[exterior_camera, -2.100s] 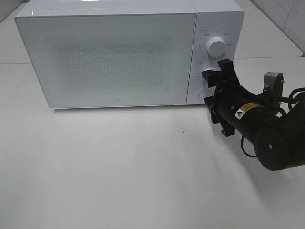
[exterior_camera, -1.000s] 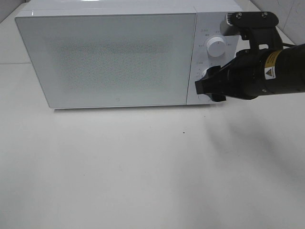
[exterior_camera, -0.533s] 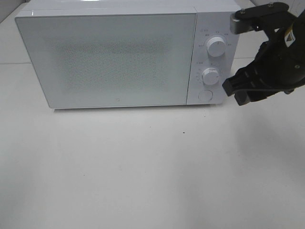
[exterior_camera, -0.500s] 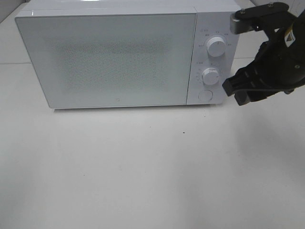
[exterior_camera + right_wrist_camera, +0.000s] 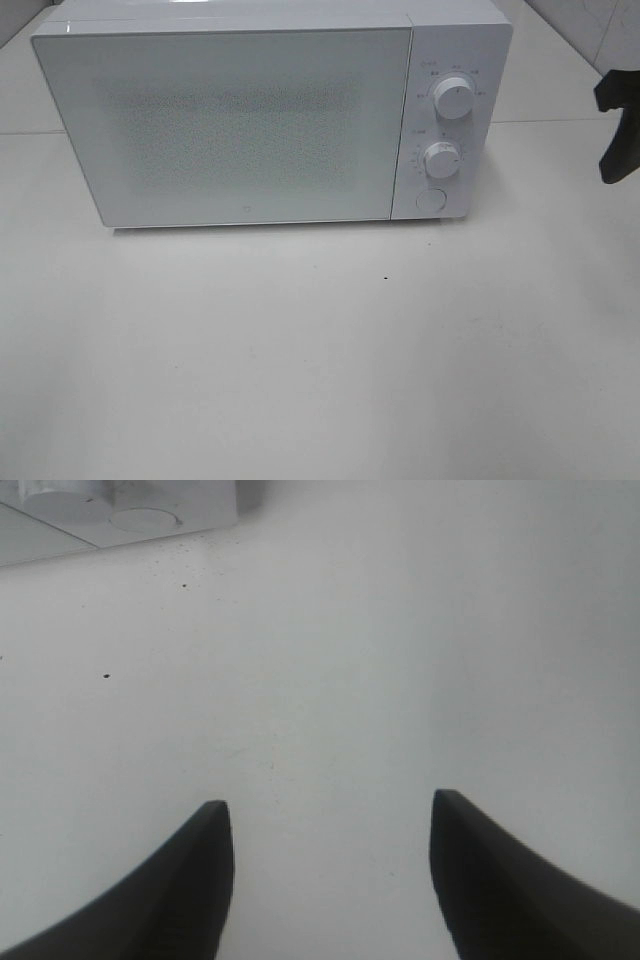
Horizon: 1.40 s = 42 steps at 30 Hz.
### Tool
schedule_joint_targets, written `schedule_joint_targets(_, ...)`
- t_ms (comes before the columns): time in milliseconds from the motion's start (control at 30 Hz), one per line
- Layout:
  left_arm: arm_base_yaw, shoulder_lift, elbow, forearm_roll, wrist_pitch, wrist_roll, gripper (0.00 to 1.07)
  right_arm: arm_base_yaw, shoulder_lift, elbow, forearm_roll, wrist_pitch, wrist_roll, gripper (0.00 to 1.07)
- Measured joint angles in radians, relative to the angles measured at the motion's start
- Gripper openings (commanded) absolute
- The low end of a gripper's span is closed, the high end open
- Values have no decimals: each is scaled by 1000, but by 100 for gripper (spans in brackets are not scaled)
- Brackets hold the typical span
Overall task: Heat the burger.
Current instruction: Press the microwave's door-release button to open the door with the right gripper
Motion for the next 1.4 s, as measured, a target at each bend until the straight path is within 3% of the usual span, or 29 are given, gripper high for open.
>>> schedule_joint_targets(433, 0, 0, 0, 0, 0, 0, 0, -21, -300, 15, -48, 200, 3, 56)
schedule_joint_targets(600, 0, 0, 0, 0, 0, 0, 0, -21, -417, 81, -59, 215, 3, 56)
schedule_joint_targets(667, 0, 0, 0, 0, 0, 0, 0, -21, -547, 177, -59, 228, 0, 56)
schedule_joint_targets(967, 0, 0, 0, 0, 0, 0, 0, -21, -807, 364, -60, 230, -11, 55)
schedule_joint_targets(1400, 0, 0, 0, 0, 0, 0, 0, -21, -1114, 509, -63, 183, -53, 55)
